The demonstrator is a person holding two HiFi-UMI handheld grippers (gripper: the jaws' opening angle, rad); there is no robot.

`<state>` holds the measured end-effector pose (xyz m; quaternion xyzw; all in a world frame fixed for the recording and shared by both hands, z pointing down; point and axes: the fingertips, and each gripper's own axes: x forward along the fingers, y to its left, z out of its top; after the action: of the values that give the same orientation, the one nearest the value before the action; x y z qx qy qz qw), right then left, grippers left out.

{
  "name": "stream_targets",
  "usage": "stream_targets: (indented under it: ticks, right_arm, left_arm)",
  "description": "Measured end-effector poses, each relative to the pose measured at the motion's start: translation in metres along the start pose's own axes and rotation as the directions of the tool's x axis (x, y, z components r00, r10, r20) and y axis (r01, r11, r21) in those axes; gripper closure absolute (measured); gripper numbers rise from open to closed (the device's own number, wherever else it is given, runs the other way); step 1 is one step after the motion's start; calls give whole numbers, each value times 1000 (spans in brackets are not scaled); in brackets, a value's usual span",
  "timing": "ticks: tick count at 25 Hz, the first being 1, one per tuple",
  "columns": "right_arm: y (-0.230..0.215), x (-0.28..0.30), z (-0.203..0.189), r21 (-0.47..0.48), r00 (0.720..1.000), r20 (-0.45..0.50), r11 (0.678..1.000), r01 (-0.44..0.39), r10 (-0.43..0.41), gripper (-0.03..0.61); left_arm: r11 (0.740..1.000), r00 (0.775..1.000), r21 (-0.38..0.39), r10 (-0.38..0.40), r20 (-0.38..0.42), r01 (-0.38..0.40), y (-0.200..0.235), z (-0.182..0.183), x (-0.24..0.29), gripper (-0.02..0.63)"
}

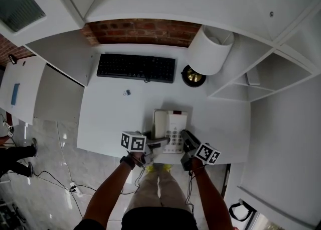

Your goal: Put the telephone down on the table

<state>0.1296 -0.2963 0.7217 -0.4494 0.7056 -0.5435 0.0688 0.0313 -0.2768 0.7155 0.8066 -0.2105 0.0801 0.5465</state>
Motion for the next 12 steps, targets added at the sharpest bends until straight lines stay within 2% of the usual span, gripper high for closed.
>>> stream_targets:
  ticks: [12]
  right_arm:
    - [1,1,-1,-25,1000,-4,1000,5,-5,431]
  left_arm:
    - [997,998,27,67,18,-67,6,-1,-5,166]
